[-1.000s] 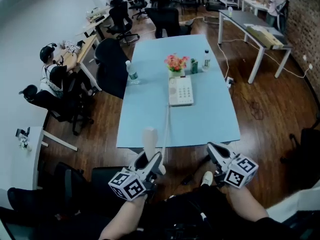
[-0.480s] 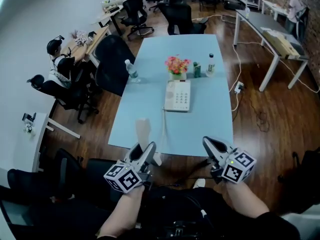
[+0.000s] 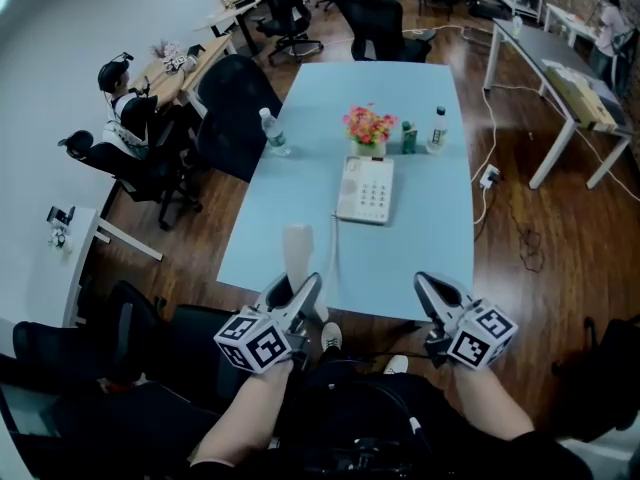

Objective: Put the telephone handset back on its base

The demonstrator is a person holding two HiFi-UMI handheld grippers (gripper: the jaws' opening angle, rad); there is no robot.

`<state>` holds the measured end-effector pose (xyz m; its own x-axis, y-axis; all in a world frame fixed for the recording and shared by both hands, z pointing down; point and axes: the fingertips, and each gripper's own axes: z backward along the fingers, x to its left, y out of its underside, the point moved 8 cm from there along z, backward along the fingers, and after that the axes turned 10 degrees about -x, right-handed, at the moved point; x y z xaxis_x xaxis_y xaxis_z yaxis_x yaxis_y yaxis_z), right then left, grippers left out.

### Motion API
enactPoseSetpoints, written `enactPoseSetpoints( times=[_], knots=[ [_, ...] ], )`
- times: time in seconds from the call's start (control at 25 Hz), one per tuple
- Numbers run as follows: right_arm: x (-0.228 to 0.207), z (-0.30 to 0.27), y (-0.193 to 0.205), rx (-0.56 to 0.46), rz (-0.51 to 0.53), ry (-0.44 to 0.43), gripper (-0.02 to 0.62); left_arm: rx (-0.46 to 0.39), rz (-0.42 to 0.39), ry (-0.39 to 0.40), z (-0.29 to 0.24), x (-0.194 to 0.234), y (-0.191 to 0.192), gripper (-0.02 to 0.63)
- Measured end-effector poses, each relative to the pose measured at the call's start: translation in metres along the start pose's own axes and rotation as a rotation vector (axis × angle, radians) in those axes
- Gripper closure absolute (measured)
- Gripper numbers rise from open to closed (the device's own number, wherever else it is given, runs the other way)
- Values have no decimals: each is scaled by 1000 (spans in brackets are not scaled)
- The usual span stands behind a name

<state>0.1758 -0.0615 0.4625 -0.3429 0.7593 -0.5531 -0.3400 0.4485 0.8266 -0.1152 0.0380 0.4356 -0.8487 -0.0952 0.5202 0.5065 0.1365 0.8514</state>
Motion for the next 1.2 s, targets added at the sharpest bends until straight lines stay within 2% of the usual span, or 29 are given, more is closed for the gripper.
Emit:
enactPoseSetpoints(
  times=[0.24, 0.56, 0.76, 0.96, 1.2],
  knots=[
    [-10, -29, -9, -19, 34, 67, 577, 54, 15, 17, -45, 34, -6, 397],
    [-24, -85, -12, -61, 100, 238, 577, 153, 52, 74, -119, 105, -18, 397],
    [-36, -125, -4, -77, 98, 303, 577, 228, 33, 88, -162, 144, -18, 397],
    [-52, -152, 1, -34, 76, 274, 577, 281, -37, 56, -193, 160, -13, 397],
    [-80, -160, -2, 42, 26, 203, 577, 293, -71, -74, -230, 166, 6, 397]
  ],
)
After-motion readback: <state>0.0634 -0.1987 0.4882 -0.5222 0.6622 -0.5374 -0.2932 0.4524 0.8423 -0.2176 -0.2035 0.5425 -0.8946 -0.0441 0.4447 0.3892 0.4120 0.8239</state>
